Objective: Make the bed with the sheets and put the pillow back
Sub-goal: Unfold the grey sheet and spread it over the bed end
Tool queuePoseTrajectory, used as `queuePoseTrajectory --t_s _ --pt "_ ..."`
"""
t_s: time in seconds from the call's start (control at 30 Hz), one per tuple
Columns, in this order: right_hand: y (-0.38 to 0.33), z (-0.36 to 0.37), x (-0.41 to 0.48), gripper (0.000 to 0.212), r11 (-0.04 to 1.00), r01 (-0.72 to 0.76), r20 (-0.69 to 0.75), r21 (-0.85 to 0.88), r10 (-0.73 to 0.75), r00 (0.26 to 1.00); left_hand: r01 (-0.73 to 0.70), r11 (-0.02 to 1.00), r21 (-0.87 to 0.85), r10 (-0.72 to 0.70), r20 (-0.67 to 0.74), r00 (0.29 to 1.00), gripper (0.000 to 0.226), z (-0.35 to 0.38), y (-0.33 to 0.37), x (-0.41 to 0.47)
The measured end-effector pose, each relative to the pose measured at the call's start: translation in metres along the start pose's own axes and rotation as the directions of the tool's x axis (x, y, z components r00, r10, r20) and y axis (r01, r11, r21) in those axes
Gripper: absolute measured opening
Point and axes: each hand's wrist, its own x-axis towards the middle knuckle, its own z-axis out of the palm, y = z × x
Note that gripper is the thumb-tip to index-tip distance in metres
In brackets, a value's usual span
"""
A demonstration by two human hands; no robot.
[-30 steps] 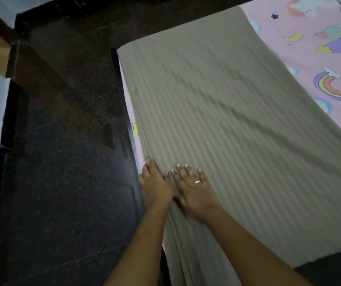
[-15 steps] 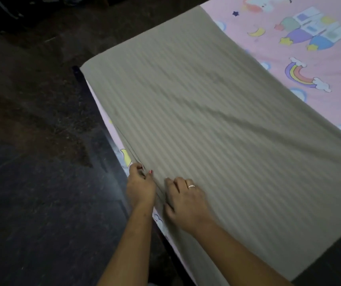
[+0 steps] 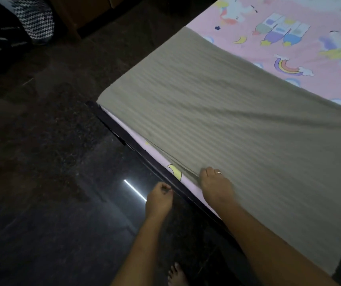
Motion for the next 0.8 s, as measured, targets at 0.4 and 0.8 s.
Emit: queuePoseTrajectory --t_s 0.4,0.8 --pt "-0.018 0.003 0.015 0.037 0.996 0.091 0.075 0.024 -0.093 0.993 0.053 0.990 -0.133 -0.040 0.103 0.994 0.025 0.015 0.043 0.090" --pt "-0.008 -0.032 0.116 0.043 0.908 0.147 0.282 0.393 -0.271 0.921 0.185 0.780 -0.598 -0.379 -0.217 0.899 0.048 -0.041 0.130 0.221"
